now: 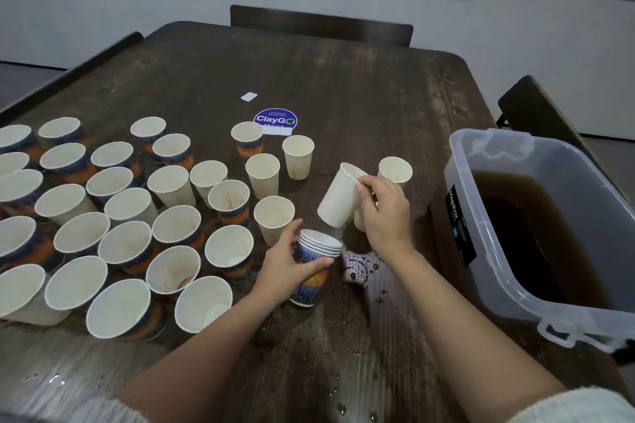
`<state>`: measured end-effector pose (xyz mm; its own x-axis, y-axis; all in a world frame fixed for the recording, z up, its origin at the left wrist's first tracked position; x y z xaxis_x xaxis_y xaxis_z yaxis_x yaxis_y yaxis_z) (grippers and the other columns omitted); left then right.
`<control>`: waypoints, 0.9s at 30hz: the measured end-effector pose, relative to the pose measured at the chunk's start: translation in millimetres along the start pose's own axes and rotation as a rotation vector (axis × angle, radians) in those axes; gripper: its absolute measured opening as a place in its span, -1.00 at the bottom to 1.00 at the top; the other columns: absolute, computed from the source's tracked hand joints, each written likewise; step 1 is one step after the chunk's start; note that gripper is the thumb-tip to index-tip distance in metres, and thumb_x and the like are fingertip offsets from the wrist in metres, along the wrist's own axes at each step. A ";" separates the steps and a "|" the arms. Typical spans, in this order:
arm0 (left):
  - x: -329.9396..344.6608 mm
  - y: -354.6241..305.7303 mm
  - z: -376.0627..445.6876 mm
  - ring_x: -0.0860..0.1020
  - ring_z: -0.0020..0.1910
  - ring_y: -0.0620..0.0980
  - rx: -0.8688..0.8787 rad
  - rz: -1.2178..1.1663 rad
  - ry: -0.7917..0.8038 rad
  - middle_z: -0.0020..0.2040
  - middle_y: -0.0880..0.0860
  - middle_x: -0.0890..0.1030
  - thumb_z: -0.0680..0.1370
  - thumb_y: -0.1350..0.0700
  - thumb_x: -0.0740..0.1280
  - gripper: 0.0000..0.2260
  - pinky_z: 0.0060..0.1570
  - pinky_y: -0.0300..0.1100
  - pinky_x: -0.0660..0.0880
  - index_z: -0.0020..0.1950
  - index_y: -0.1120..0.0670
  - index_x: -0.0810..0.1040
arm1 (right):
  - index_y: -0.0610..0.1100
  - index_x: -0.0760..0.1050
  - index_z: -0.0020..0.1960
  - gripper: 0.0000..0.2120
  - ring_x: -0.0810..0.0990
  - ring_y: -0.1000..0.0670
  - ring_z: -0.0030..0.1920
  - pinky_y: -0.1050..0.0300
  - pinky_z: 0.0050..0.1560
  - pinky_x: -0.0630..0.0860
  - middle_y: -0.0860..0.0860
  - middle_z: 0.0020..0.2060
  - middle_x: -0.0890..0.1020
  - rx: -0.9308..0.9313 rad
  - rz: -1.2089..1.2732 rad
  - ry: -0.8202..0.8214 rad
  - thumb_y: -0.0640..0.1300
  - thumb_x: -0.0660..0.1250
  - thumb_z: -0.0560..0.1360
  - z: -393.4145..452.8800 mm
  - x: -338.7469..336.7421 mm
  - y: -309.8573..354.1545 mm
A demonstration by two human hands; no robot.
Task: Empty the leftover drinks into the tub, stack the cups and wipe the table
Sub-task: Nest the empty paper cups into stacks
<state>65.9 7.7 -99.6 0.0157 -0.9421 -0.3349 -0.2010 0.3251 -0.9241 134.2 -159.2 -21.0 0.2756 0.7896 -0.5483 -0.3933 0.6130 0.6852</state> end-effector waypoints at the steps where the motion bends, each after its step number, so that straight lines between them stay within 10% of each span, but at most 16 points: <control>1: 1.3 -1.9 0.8 0.41 0.34 -0.05 0.004 0.000 0.001 0.41 0.04 0.42 0.38 -0.02 0.54 -0.17 0.27 -0.19 0.37 0.53 -0.06 0.16 | -0.27 0.62 0.02 -0.78 0.44 0.07 -0.06 0.28 -0.06 0.25 -0.07 -0.10 0.64 0.007 0.042 0.017 -0.17 0.24 0.56 -0.6 -1.0 3.8; 11: 4.0 -29.1 9.2 0.47 0.13 -0.21 0.118 -0.051 -0.054 0.17 -0.13 0.44 0.38 0.01 0.53 -0.10 0.13 -0.33 0.38 0.55 -0.12 0.03 | -0.16 0.64 0.01 -0.69 0.40 0.10 -0.15 0.38 -0.18 0.27 0.10 -0.20 0.58 0.020 0.080 0.358 0.00 0.20 0.52 -21.7 18.1 -3.1; 17: 3.3 -30.5 19.9 0.49 0.22 -0.13 0.177 0.110 0.046 0.21 -0.11 0.50 0.45 0.01 0.48 -0.46 0.15 -0.29 0.44 0.39 -0.08 0.39 | -0.06 0.60 -0.01 -0.83 0.49 0.02 -0.15 0.15 -0.17 0.38 -0.01 -0.22 0.57 0.129 0.158 0.564 -0.04 0.26 0.59 -24.6 23.7 -14.7; 21: 6.8 -27.4 19.3 0.48 0.16 -0.19 0.133 0.039 0.014 0.19 -0.12 0.50 0.44 0.01 0.48 -0.46 0.09 -0.39 0.44 0.39 -0.09 0.40 | -0.16 0.58 0.18 -0.78 0.55 -0.06 0.11 0.20 0.07 0.41 -0.07 0.11 0.63 0.279 0.004 0.318 -0.16 0.26 0.60 -6.4 11.4 -30.0; 27: 9.1 -24.1 18.8 0.45 0.20 -0.18 0.086 0.022 0.039 0.25 -0.12 0.47 0.46 -0.01 0.46 -0.44 0.16 -0.28 0.44 0.42 -0.13 0.36 | -0.13 0.42 0.42 -0.63 0.44 -0.18 0.33 0.03 0.28 0.36 -0.12 0.36 0.48 0.338 -0.380 0.500 -0.19 0.18 0.62 -10.7 14.0 -60.0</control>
<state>89.3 -7.2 -83.8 -0.0261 -0.9365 -0.3497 -0.1157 0.3503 -0.9295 152.3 -185.2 -74.9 -0.1272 0.4621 -0.8777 -0.0340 0.8823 0.4694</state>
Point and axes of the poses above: each hand's wrist, its own z-axis towards the middle knuckle, its own x-axis out of the palm, y = z × x, the point moved 4 cm from there along z, towards the middle knuckle
